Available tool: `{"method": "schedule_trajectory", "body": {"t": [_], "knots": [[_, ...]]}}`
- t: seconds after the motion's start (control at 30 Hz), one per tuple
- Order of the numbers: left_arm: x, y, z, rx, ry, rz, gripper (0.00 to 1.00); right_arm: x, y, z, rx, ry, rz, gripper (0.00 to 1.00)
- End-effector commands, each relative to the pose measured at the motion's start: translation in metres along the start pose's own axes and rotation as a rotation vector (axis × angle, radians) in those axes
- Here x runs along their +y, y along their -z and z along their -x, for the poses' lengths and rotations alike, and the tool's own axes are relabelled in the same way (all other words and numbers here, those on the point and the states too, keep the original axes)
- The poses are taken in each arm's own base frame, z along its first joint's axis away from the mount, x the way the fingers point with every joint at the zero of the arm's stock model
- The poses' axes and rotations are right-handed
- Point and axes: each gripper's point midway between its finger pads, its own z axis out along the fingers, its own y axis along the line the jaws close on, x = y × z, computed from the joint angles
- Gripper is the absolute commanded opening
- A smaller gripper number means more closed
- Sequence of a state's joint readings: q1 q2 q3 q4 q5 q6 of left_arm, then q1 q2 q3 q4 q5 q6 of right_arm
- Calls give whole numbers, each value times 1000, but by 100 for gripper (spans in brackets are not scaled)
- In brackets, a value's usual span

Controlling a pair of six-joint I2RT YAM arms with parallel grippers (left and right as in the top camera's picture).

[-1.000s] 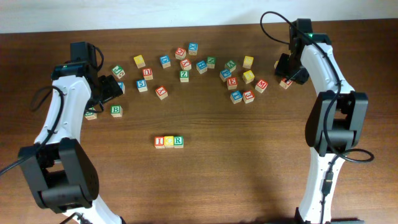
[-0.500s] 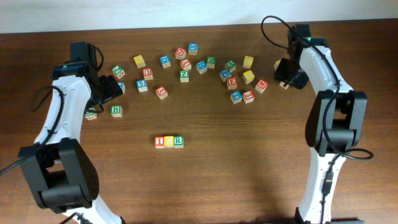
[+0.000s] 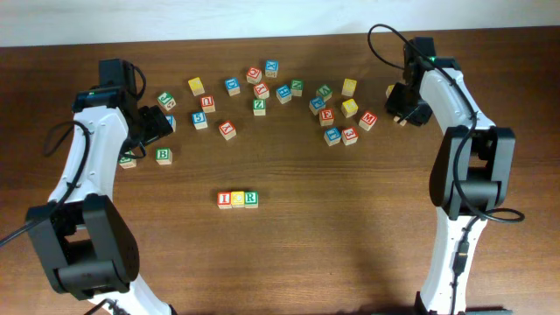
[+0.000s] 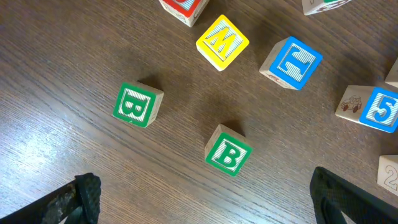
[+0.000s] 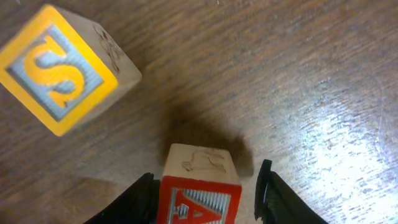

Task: Spell out ICRA
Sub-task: 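Lower the right gripper and close it on the red A block, then carry the A block forward and set it right of the R block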

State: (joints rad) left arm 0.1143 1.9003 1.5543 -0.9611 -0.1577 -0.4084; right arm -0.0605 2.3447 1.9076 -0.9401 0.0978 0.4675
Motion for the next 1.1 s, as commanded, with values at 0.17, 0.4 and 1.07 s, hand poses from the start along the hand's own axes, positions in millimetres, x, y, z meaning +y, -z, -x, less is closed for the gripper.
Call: {"method": "schedule_trajectory", "body": {"t": [0.17, 0.4, 1.07], "knots": [[1, -2, -2, 8, -2, 4, 99, 0, 34, 21, -72, 58, 15, 33], [1, -2, -2, 8, -2, 4, 99, 1, 36, 18, -58, 84, 21, 26], [1, -2, -2, 8, -2, 4, 99, 56, 168, -85, 65, 590, 228, 22]]}}
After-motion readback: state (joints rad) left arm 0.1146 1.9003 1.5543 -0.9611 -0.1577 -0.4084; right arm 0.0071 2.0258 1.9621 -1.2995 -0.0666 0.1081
